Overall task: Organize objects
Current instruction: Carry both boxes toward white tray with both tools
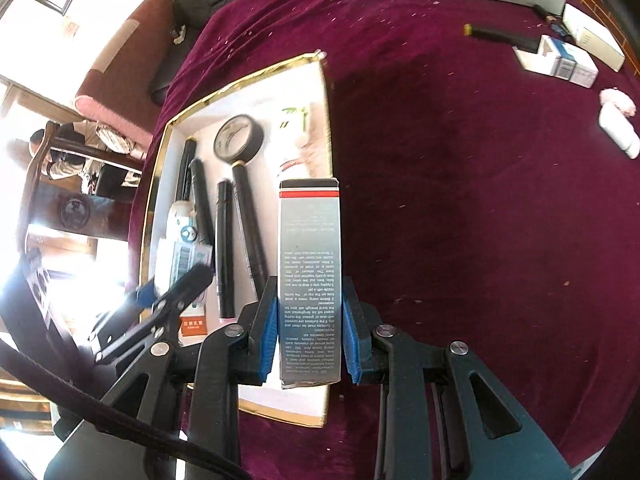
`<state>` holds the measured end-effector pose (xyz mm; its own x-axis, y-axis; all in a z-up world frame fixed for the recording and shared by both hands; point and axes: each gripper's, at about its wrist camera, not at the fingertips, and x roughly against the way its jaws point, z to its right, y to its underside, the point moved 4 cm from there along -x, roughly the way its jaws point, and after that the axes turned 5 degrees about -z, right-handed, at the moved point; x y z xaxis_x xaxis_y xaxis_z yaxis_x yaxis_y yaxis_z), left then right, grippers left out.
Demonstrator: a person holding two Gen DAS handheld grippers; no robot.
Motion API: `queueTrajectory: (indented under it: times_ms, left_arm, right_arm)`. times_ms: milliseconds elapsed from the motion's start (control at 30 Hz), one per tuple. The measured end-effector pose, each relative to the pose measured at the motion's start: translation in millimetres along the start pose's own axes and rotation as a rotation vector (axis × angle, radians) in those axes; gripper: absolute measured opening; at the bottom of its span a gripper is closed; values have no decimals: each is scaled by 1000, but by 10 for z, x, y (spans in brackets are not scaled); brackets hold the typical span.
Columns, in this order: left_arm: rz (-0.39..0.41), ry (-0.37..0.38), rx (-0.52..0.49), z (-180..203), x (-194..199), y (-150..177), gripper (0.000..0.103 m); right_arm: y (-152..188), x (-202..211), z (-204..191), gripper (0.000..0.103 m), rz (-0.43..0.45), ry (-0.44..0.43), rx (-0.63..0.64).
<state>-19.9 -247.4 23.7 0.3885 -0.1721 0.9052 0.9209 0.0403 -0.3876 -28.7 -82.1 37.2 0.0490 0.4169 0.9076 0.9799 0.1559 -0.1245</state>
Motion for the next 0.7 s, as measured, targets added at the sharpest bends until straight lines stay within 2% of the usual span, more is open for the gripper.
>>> queueTrajectory:
  times_ms: [300,533,700]
  left_arm:
    - [8,-6,-24,-57,-43,-103,29]
    - [18,-2,12,-222,-3,-142,29]
    - [32,-9,60,-464,100,-154,29]
  right_arm:
    - [55,-226,-185,25,-28,42,45]
    - [-57,-439,-269,25,-24,174,117]
    - [-192,-658,-353,25,-43,225,152]
